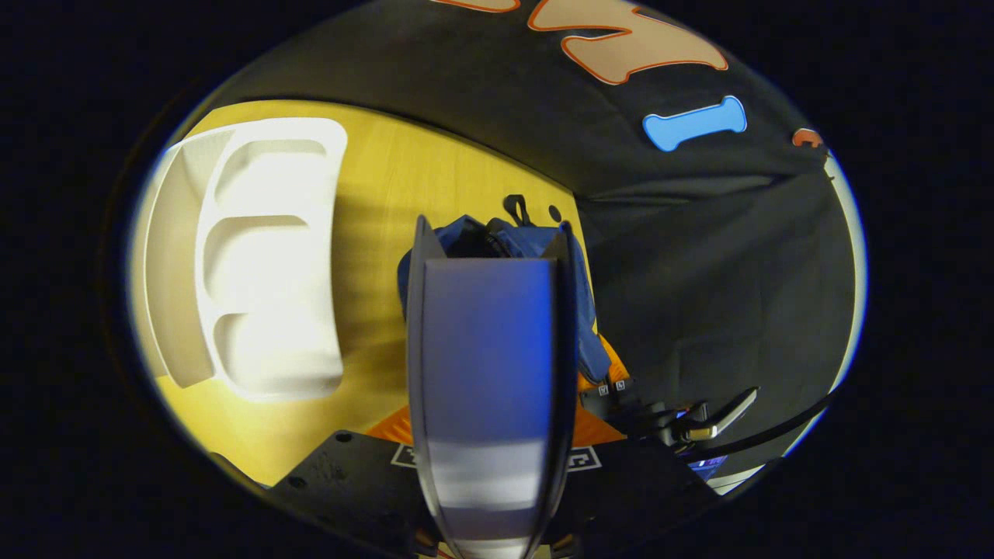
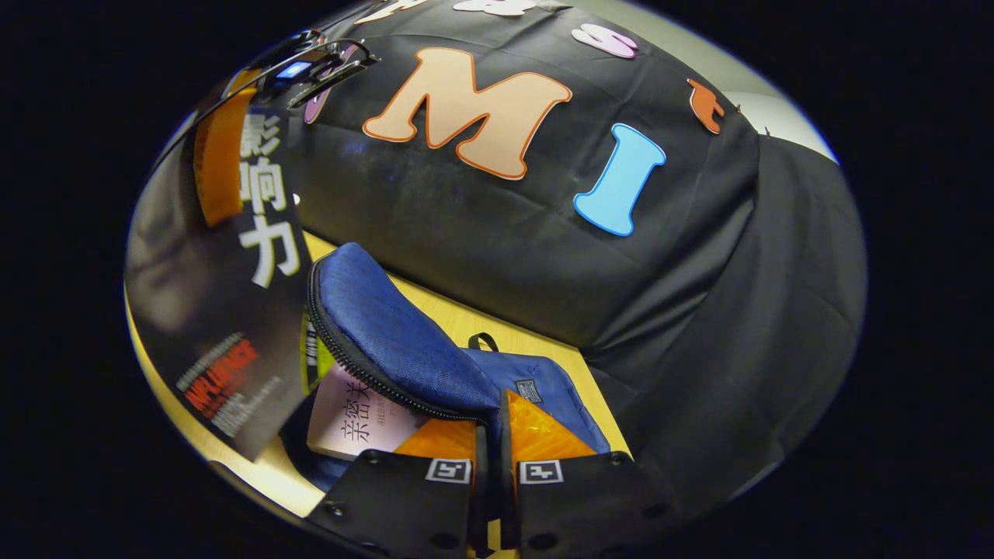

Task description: Open the schoolbag, grab two books from the bookshelf and put them into the schoolbag.

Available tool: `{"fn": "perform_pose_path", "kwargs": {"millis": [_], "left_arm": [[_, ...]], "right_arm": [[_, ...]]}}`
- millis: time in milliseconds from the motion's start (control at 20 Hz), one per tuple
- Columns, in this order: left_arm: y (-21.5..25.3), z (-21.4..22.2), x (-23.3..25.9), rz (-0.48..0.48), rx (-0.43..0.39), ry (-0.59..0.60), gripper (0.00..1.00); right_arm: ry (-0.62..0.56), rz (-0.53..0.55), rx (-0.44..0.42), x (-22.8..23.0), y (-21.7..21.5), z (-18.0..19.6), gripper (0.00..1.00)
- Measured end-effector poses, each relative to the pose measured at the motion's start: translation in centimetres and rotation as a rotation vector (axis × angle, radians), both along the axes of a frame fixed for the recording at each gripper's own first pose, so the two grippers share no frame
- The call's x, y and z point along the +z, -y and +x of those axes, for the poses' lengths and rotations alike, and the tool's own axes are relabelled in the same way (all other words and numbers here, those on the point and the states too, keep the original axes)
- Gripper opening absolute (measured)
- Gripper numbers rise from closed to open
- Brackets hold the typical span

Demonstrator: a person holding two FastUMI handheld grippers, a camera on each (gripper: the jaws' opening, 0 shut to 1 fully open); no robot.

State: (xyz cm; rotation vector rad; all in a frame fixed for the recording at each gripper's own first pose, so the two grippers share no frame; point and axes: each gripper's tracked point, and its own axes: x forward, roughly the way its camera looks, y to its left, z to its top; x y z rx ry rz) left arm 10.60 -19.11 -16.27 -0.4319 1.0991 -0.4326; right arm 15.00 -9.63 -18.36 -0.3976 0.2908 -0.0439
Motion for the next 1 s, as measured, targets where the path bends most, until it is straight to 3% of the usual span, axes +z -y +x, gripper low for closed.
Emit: {"fn": "perform_pose_path", "kwargs": {"millis": [250,550,1000], "left_arm": [[0.8,1.6,-2.7,-0.007,0.008,0.083,0.40],[2.9,2.6,-4.0,-0.139,0.073,0.147,0.40],[2.2,5.5,-5.1,-0.283,0.280,0.198,0.43]], "right_arm": [[0.001,0.035,0.005,0.5,0.7,0.5,0.08],[0.000,0.076,0.015,0.6,0.7,0.8,0.08],[-0.004,0.102,0.023,0.6,0.6,0.9,0.09]]}}
